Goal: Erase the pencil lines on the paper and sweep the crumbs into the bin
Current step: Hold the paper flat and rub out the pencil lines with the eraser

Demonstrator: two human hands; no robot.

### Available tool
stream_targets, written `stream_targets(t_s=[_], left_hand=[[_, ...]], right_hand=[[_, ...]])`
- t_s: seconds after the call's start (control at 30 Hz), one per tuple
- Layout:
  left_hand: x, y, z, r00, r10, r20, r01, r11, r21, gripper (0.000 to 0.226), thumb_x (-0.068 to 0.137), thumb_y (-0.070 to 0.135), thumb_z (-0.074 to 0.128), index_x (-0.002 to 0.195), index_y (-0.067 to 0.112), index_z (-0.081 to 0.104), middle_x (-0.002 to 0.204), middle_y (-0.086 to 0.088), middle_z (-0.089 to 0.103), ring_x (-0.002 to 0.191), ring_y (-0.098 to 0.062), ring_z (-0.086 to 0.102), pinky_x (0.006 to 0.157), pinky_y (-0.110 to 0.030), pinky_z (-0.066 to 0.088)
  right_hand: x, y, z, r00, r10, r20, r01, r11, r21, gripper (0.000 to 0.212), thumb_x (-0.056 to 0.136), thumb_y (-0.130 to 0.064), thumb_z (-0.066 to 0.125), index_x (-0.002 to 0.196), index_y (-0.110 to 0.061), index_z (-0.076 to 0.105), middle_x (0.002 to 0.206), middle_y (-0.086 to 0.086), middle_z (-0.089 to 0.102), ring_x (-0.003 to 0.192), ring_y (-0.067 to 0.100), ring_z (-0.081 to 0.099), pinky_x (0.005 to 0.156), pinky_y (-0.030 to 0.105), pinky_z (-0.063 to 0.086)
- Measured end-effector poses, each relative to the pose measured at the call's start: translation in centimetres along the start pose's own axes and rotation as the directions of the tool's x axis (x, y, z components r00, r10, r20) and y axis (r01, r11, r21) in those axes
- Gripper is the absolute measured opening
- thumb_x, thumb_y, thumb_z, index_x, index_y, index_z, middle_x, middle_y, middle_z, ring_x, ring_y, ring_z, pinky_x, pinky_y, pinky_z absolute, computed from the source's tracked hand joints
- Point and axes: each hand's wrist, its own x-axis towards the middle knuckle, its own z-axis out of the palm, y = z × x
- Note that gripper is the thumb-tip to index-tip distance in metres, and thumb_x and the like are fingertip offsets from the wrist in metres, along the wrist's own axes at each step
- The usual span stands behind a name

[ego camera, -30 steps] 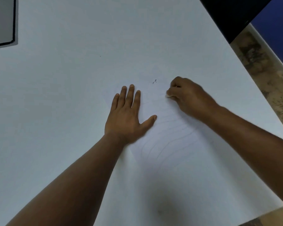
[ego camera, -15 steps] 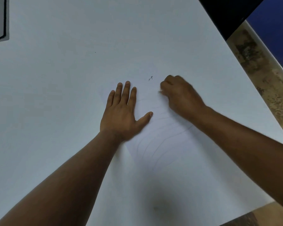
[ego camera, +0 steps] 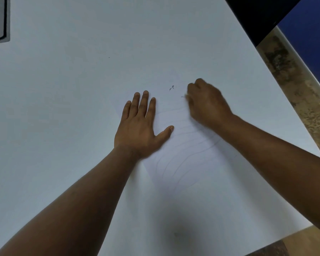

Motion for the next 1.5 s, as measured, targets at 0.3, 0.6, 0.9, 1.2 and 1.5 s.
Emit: stream_targets(t_s=[0.3, 0.6, 0.9, 1.2, 1.5], left_hand=[[0.0, 0.0, 0.2, 1.0, 0.002, -0.025, -0.002, 1.0, -0.013, 0.098, 0.094, 0.08, 0.02, 0.165, 0.014, 0.01, 0.174, -0.007, -0.003, 0.16, -0.024, -0.011, 0.129, -0.043, -0.006], [0.0, 0.0, 0.1, 1.0, -0.003, -0.017, 0.003, 1.0, -0.012, 0.099, 0.093, 0.081, 0.018, 0.166, 0.014, 0.009, 0.174, -0.007, -0.006, 0.159, -0.024, -0.015, 0.129, -0.043, -0.008], [-0.1, 0.0, 0.1, 1.0, -0.001, -0.003, 0.001, 1.0, -0.016, 0.097, 0.095, 0.08, 0.021, 0.166, 0.015, 0.006, 0.173, -0.005, -0.009, 0.158, -0.022, -0.019, 0.129, -0.044, -0.008], [-0.1, -0.2, 0.4, 1.0, 0.021, -0.014, -0.021, 1.0, 0.004, 0.099, 0.092, 0.08, 0.015, 0.166, 0.014, 0.011, 0.174, -0.008, -0.004, 0.159, -0.025, -0.012, 0.129, -0.046, -0.004], [-0.1, -0.1, 0.1, 1.0, 0.003, -0.004, -0.003, 1.0, -0.004, 0.098, 0.095, 0.08, 0.018, 0.166, 0.014, 0.007, 0.173, -0.006, -0.009, 0.159, -0.023, -0.017, 0.129, -0.044, -0.007]], right_hand=[[-1.3, -3.0, 0.9, 0.999, 0.042, -0.021, -0.042, 0.999, 0.019, 0.013, 0.09, -0.01, 0.059, 0.08, -0.003, 0.055, 0.074, 0.015, 0.056, 0.056, 0.035, 0.056, 0.05, 0.032, 0.044], [-1.1, -3.9, 0.8, 0.982, 0.186, 0.038, -0.186, 0.982, 0.013, 0.017, 0.097, -0.02, 0.05, 0.088, -0.005, 0.053, 0.072, 0.018, 0.065, 0.064, 0.038, 0.063, 0.057, 0.031, 0.034], [0.5, 2.1, -2.3, 0.922, 0.35, -0.163, -0.31, 0.923, 0.228, 0.02, 0.097, -0.025, 0.054, 0.088, -0.007, 0.055, 0.068, 0.007, 0.062, 0.062, 0.028, 0.059, 0.059, 0.037, 0.048], [-1.3, -6.2, 1.3, 0.995, 0.099, 0.023, -0.101, 0.952, 0.29, 0.017, 0.094, -0.024, 0.056, 0.084, -0.011, 0.052, 0.061, 0.001, 0.054, 0.053, 0.026, 0.052, 0.052, 0.036, 0.046], [0.3, -2.2, 1.7, 0.98, 0.193, -0.049, -0.194, 0.981, -0.013, 0.015, 0.089, -0.01, 0.053, 0.079, -0.015, 0.042, 0.059, 0.004, 0.037, 0.046, 0.03, 0.039, 0.046, 0.029, 0.03]])
